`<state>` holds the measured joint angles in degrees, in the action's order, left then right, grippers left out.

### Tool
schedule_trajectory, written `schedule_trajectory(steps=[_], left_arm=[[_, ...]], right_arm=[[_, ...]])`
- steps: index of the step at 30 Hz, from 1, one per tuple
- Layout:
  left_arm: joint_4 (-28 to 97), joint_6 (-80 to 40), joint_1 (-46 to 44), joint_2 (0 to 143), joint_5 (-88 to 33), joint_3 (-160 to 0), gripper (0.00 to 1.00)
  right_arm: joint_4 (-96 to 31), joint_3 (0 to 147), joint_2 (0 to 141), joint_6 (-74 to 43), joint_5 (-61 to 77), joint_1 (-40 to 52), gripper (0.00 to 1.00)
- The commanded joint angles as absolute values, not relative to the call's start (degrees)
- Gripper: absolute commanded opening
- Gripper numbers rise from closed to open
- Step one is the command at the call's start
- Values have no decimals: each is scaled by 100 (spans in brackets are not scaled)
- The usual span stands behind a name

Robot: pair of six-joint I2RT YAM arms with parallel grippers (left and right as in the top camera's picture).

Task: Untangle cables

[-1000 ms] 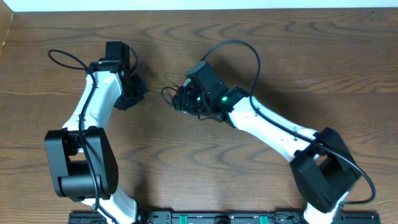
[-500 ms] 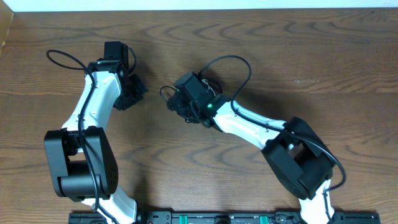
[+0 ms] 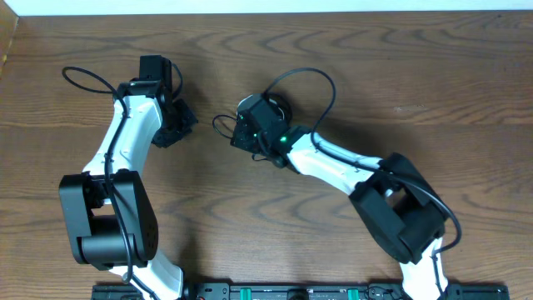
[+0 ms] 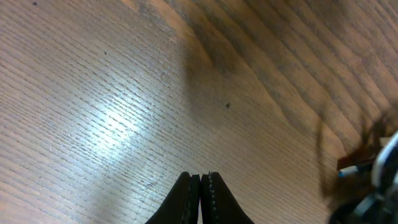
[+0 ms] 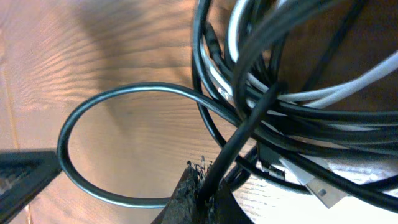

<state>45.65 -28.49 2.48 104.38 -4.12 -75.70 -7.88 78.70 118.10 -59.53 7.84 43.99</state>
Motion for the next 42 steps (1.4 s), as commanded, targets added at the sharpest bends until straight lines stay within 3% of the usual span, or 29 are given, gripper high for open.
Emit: schedule_trajectory(steps=[1, 13, 15, 22, 36, 42], left_arm=[[4578, -2880, 257, 10416, -340, -7682, 8], [4558, -2869, 257, 10416, -843, -7682, 9], [4556, -2845, 257, 10416, -987, -7682, 17], [4331, -2056, 257, 10416, -2316, -7682, 23], [4460, 1682, 257, 10416, -6058, -7682, 45], [4692, 2287, 259, 10416, -6412, -7682, 46]], right_arm=[[-727, 7896, 11026, -4569, 1347, 4276, 1], [-751, 7896, 10156, -4287, 2512, 3876, 1], [-784, 7896, 10158, -4412, 2851, 3732, 1], [-1015, 7896, 10158, -4491, 4296, 3148, 1], [-1584, 7896, 10158, -4206, 5828, 2534, 1], [-1616, 7896, 10158, -3828, 6593, 2370, 1]])
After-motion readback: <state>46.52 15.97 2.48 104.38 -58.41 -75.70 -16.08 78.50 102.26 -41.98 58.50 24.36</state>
